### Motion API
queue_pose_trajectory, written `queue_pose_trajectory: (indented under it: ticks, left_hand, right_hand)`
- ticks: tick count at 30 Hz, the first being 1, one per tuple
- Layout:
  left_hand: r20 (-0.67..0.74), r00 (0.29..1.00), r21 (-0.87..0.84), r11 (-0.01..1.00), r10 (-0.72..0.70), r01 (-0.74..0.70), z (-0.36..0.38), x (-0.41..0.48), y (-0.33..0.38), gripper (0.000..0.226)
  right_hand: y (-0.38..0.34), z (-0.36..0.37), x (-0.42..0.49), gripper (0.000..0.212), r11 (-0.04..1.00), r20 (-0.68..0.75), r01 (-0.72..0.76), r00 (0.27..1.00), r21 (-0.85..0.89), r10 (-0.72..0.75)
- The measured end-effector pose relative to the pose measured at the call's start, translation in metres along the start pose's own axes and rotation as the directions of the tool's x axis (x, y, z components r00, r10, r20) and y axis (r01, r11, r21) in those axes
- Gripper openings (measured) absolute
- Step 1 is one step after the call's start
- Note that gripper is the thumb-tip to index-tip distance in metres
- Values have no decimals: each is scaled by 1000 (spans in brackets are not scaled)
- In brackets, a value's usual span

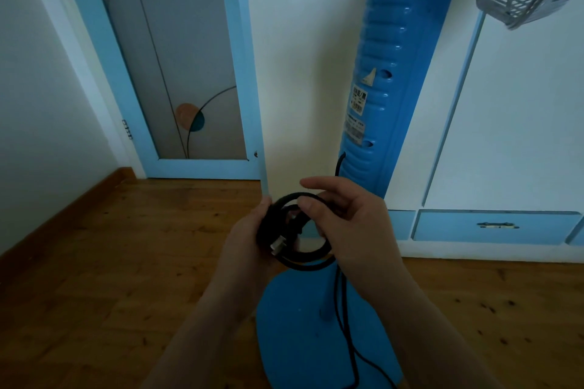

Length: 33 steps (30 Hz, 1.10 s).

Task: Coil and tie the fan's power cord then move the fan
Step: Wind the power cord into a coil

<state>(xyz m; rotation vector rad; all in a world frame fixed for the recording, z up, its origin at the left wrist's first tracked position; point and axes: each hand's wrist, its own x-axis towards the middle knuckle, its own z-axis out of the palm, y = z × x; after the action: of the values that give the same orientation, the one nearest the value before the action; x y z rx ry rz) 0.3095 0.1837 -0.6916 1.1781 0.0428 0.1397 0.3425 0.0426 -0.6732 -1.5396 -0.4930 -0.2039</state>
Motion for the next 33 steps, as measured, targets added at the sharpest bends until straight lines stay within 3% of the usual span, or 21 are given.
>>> queue_pose_trajectory:
  ticks: [3, 6, 8, 11, 13, 15, 20, 23, 26, 27, 30, 33]
  left_hand:
    - [135, 988, 273, 956, 74, -108, -6, 1, 8, 21]
    - [262, 960, 556, 798, 96, -232, -6, 0, 6, 34]
    - [219, 971, 710, 668, 91, -223, -3, 0, 5, 31]
    - [145, 983, 805, 564, 110, -182, 0, 3, 5, 15]
    - [149, 981, 881, 434, 127, -190, -1, 6, 4, 14]
    - [141, 978, 900, 393, 152, -191, -2, 5, 1, 13]
    - [112, 986, 804, 572, 123, -163, 0, 2, -6, 16]
    - [-29, 990, 641, 762, 140, -89, 0, 3, -7, 17]
    - [-96, 985, 460, 884, 143, -83, 6, 4, -7, 15]
    - [-115, 982, 431, 898, 149, -86, 8, 4, -8, 15]
    - [-164, 972, 362, 927, 169, -100, 13, 4, -13, 15]
    - [-17, 998, 247, 967, 62, -55, 14, 3, -12, 18]
  right_hand:
    - [4, -7, 3, 21, 986, 5, 20, 1000, -163, -20]
    - [7, -9, 3, 25, 950, 36, 19, 999, -311, -8]
    - [6, -9, 3, 28, 913, 113, 60, 993, -404, -16]
    - [4, -2, 0, 38, 853, 248, 173, 967, -492, -53]
    - [5, 3, -1, 42, 825, 302, 216, 951, -523, -57]
    - [4, 5, -2, 43, 814, 335, 242, 940, -529, -62]
    - [8, -2, 2, 44, 837, 299, 243, 949, -491, -100]
    - [14, -9, 2, 46, 833, 288, 205, 956, -514, -58]
    - [20, -9, 4, 13, 834, 186, 126, 982, -537, -29]
    - [21, -8, 4, 5, 859, 125, 72, 992, -507, -10]
    - [25, -2, 3, 9, 950, 14, -78, 996, -301, 86]
    - [23, 0, 2, 13, 990, 28, -117, 992, -76, 120]
